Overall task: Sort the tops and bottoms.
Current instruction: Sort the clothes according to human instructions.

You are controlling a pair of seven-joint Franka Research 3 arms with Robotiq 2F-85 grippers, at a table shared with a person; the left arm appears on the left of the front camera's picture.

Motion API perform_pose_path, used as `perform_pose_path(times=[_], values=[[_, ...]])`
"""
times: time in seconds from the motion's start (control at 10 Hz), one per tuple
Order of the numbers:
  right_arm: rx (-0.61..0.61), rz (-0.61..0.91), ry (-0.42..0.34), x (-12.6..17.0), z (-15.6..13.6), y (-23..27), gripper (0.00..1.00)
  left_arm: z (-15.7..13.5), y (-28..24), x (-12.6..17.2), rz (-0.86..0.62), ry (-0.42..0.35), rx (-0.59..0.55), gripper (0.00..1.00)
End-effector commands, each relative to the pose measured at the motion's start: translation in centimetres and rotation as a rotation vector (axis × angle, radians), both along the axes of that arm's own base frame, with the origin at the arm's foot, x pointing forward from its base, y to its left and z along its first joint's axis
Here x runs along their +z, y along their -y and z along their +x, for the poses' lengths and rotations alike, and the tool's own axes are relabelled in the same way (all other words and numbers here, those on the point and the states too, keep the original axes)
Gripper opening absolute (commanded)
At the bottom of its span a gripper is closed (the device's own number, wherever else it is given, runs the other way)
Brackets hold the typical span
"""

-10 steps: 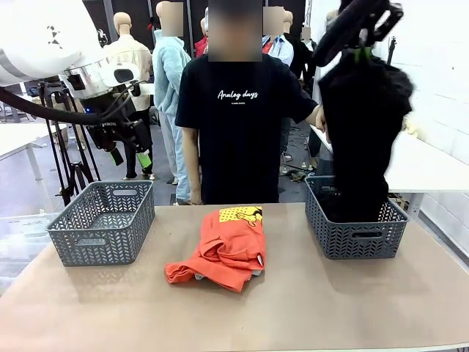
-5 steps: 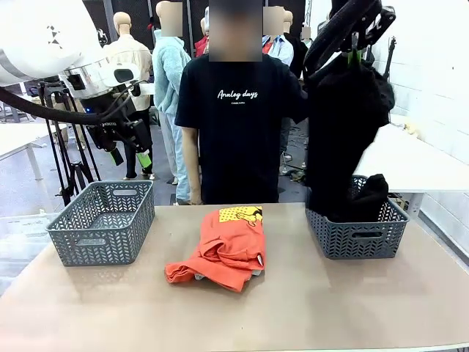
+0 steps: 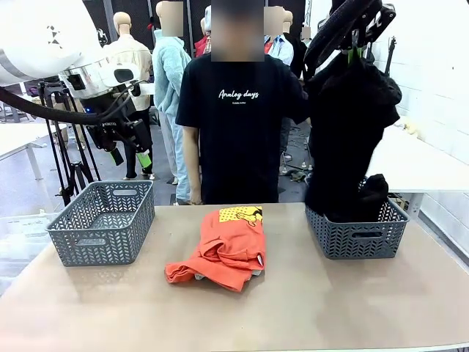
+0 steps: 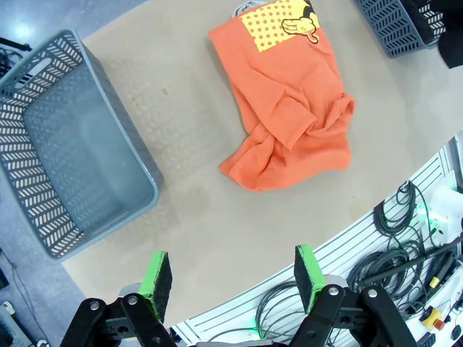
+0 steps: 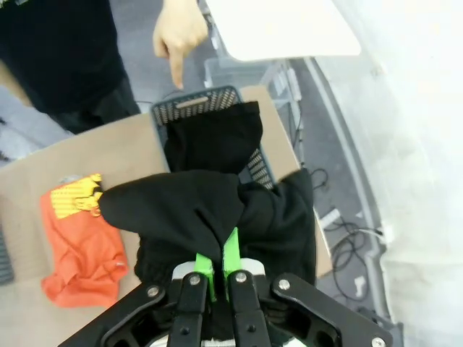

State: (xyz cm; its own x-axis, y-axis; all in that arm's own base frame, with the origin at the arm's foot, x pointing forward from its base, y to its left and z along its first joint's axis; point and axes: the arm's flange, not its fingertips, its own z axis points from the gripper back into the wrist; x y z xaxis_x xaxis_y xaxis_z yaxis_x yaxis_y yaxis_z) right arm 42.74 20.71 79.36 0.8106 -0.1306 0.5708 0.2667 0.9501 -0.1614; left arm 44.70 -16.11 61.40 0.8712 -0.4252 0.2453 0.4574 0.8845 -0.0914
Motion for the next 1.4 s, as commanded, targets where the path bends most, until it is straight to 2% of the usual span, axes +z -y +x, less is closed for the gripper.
perform_pose_path(times=[0.0, 0.2, 0.4, 0.5, 0.7, 0.8, 0.9, 1.2, 1.3], values=[[0.099, 0.135, -0.052, 0.6, 5.9, 4.9, 0.00, 0.0, -0.2, 0.1, 0.007, 0.003, 0.001, 0.88], [0.158, 0.312, -0.239, -1.5, 12.4, 12.0, 0.00, 0.0, -0.2, 0.1, 0.007, 0.003, 0.001, 0.88], [0.394, 0.387, -0.390, -4.8, 17.1, 16.4, 0.00, 0.0, -0.2, 0.1, 0.007, 0.003, 0.001, 0.88], [0.519, 0.379, -0.419, -5.8, 18.4, 16.4, 0.00, 0.0, -0.2, 0.1, 0.007, 0.003, 0.001, 0.88], [0.523, 0.267, -0.569, -8.3, 20.7, 15.0, 0.00, 0.0, -0.2, 0.1, 0.007, 0.003, 0.001, 0.88], [0.468, 0.241, -0.612, -9.2, 21.2, 14.2, 0.00, 0.0, -0.2, 0.1, 0.007, 0.003, 0.001, 0.88], [0.526, 0.372, -0.500, -11.4, 18.4, 16.3, 0.00, 0.0, -0.2, 0.1, 0.007, 0.003, 0.001, 0.88], [0.526, 0.372, -0.500, -11.4, 18.4, 16.3, 0.00, 0.0, -0.2, 0.1, 0.007, 0.003, 0.001, 0.88], [0.511, 0.345, -0.538, -11.7, 19.0, 15.9, 0.00, 0.0, -0.2, 0.1, 0.007, 0.003, 0.001, 0.88]])
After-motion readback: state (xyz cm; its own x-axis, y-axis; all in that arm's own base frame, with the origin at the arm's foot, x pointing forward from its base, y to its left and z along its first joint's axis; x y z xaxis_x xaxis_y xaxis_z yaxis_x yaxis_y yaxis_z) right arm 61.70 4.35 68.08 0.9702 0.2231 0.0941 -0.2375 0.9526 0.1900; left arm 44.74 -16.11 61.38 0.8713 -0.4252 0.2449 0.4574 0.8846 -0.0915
